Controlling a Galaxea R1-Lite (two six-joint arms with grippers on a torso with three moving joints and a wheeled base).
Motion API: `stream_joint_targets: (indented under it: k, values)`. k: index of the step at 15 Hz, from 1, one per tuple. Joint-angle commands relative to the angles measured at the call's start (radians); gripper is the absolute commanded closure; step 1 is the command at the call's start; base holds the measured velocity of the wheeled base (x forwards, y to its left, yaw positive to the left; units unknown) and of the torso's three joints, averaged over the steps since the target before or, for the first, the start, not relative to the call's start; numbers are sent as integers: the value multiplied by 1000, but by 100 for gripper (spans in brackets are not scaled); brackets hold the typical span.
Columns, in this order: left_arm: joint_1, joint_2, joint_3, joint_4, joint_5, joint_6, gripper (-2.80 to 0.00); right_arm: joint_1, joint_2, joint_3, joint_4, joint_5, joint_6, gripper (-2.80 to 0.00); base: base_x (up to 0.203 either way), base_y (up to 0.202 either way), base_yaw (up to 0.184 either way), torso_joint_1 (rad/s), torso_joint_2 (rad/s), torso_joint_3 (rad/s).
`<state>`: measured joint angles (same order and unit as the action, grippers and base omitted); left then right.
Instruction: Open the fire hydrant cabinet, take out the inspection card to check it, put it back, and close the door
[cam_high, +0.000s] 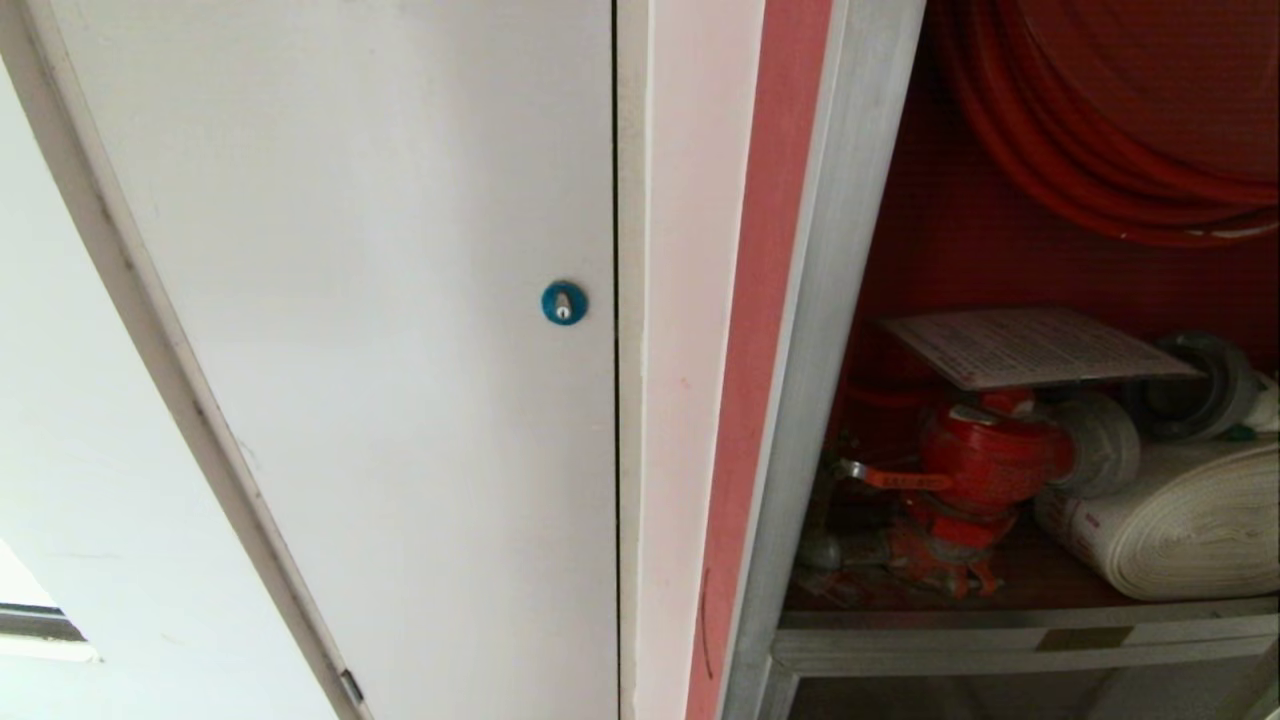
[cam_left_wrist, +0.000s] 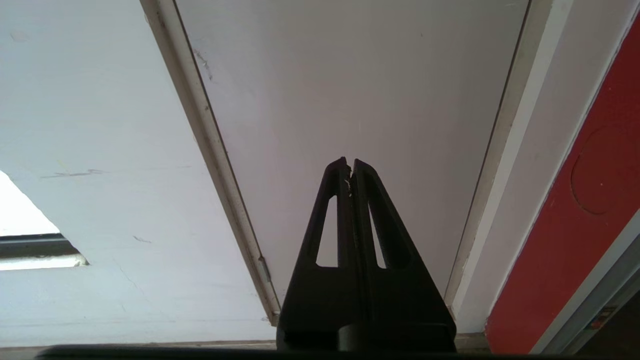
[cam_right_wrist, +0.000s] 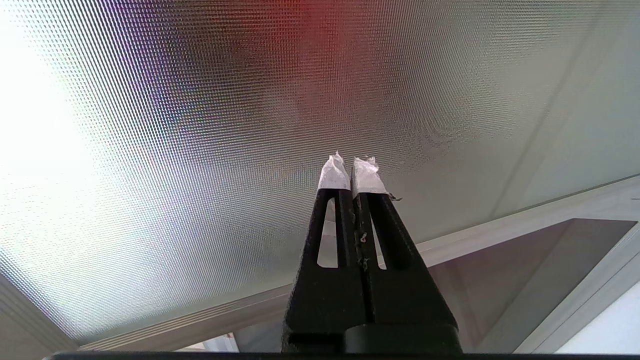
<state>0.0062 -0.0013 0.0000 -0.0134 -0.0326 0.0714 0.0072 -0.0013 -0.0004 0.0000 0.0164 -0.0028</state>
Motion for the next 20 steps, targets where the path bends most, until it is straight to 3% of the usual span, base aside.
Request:
stream_joint_targets:
  k: [1,5,20]
  values:
    - [0,0,8,0,-1,1,0,0,0,0,0,0,0,0,0,0,0,0,0,0]
    - [0,0,8,0,-1,1,0,0,0,-1,0,0,0,0,-55,0,0,11,6,0]
    - [0,0,8,0,-1,1,0,0,0,0,0,0,0,0,-196,0,0,1,1,2]
